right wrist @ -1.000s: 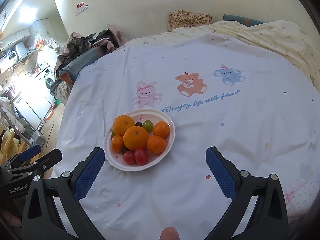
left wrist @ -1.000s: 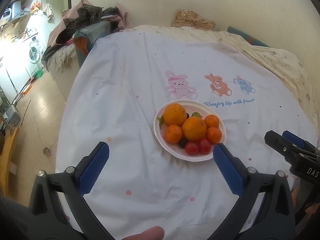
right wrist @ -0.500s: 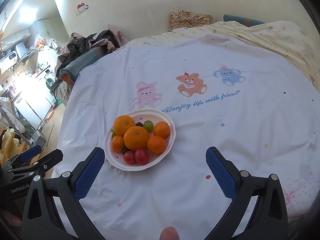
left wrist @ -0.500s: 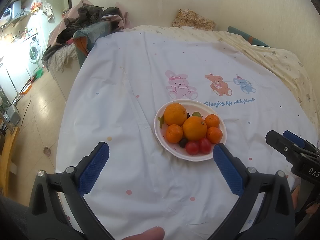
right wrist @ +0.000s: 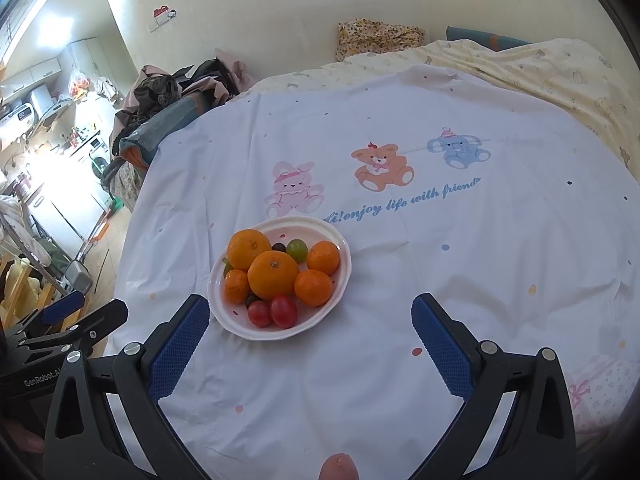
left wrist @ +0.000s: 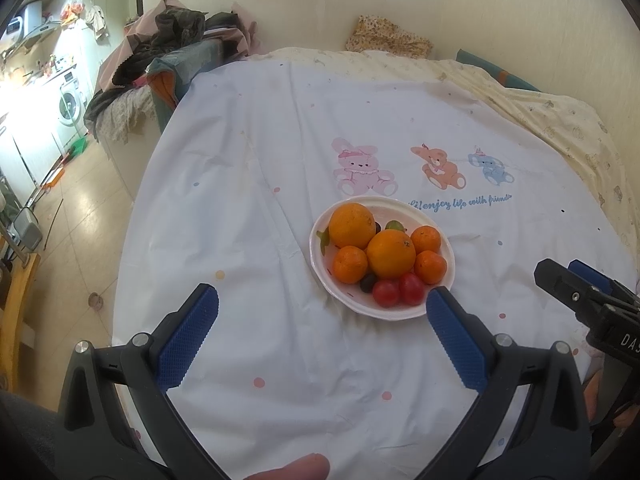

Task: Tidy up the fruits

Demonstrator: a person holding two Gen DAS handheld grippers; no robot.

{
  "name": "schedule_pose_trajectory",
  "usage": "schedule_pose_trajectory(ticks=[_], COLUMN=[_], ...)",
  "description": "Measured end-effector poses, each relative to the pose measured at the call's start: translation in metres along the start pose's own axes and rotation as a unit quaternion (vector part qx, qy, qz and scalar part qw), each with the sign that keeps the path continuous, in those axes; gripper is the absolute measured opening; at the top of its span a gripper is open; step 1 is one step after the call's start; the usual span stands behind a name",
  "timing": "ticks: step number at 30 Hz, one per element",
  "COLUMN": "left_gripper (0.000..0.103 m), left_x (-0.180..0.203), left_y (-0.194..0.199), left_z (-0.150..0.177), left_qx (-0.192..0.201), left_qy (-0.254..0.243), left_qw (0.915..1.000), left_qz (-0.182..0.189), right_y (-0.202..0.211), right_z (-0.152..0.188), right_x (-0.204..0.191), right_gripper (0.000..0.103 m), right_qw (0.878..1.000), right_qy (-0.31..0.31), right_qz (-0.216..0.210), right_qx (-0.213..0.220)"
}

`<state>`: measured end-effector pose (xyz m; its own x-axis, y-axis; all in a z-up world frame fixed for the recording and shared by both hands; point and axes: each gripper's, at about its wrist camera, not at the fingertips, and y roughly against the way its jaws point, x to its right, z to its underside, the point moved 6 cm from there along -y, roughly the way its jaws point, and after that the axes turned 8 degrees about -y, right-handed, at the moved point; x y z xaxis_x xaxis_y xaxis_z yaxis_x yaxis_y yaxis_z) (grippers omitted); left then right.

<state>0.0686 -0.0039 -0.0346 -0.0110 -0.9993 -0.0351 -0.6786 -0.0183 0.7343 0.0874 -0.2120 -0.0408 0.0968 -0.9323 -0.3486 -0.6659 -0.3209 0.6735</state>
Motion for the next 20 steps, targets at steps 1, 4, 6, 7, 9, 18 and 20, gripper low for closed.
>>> schedule_pose_trajectory(ticks=[1,4,6,7,9,18,20], left_gripper=[0.103,0.103,0.103,0.103,0.103,0.103,0.103], left_x=[0.0002,-0.0004,-0.0003,-0.0002,0.0001,0.0001,0.0011], left_y=[0.0002,0.0006,0.0003,0.0,-0.0002,-0.0006,-0.0012], left_z=[0.0003,0.0003,0.0007,0.0015,0.0006,0.0003,0.0002], left_qx=[0.0,0.001,0.0,-0.001,-0.002,-0.001,0.0], left_qy=[0.0,0.0,0.0,0.0,-0.002,-0.001,0.0], left_qw=[1.0,1.0,1.0,1.0,1.0,1.0,1.0], left_qz=[0.0,-0.002,-0.001,-0.001,-0.002,0.0,0.003], right_y=[-0.0001,0.0004,-0.0002,-0.0003,-0.0003,-0.0005,-0.0008], right_z=[0.0,0.0,0.0002,0.0005,0.0012,0.0016,0.0029], right_x=[0.0,0.0008,0.0001,-0.0001,-0.0006,-0.0017,-0.0036], right_gripper=[0.103,0.103,0.103,0.103,0.103,0.103,0.103], right_qw=[1.0,1.0,1.0,1.0,1.0,1.0,1.0], right_qy=[0.001,0.0,0.001,0.001,0.002,0.001,0.002], right_qz=[0.0,-0.001,-0.001,-0.001,-0.001,-0.003,-0.005], right_qx=[0.0,0.0,-0.001,-0.001,-0.002,-0.003,-0.003])
